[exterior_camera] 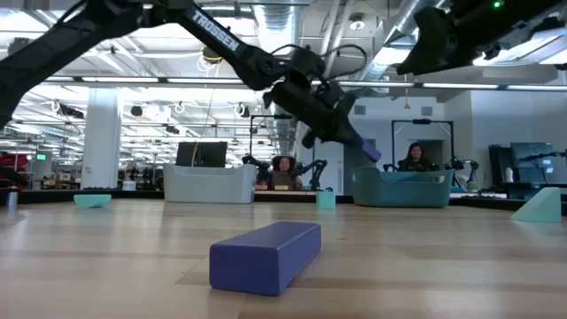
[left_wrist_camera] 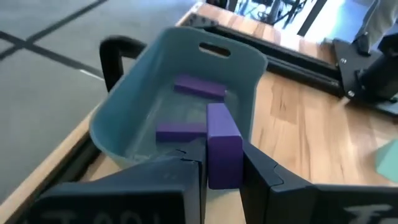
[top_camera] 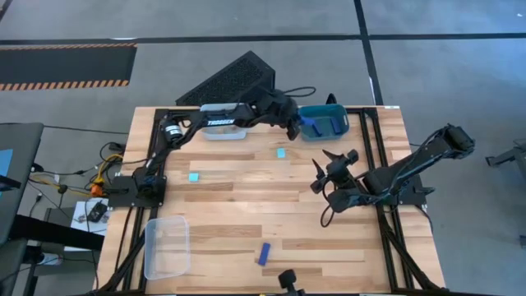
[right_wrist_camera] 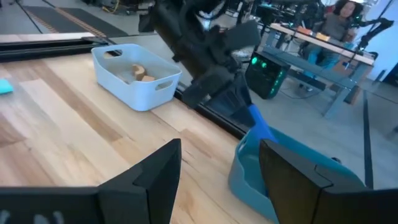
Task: Sort & place blocks by color
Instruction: Put the violet block into the blue bin
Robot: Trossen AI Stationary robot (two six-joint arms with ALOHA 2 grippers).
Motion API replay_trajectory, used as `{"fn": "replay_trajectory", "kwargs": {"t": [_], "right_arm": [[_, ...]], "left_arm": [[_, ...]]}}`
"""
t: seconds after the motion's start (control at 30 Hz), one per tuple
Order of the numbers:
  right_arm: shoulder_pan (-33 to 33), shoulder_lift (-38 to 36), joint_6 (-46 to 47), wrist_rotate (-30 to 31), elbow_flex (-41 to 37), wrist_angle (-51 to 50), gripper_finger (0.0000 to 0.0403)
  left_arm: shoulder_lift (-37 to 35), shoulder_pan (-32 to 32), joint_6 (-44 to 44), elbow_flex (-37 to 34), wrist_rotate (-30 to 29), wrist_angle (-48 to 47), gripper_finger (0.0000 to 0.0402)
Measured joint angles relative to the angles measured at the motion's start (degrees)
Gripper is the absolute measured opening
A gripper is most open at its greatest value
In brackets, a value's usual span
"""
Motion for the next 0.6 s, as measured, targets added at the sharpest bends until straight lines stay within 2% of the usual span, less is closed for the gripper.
{"fn": "replay_trajectory", "kwargs": {"t": [0.13,0.27,0.43,0.6], "right_arm": [[0.0,0.1,0.1,0.0,0.0,-0.6,0.0234],[0.0,0.1,0.1,0.0,0.0,-1.1,0.0234],[0.0,0.1,2.9,-0.1,0.0,-4.0,0.0234],[0.0,0.1,7.1,-0.3,0.0,-7.6,0.0234]], "left_arm": [[1.9,0.0,0.5,3.4,0.2,-3.3,0.0041],[2.4,0.0,0.5,3.5,0.2,-5.0,0.0059],[2.4,0.0,0.6,3.5,-0.2,-4.5,0.0105],[2.4,0.0,4.9,3.5,-0.3,-4.7,0.0157]]}}
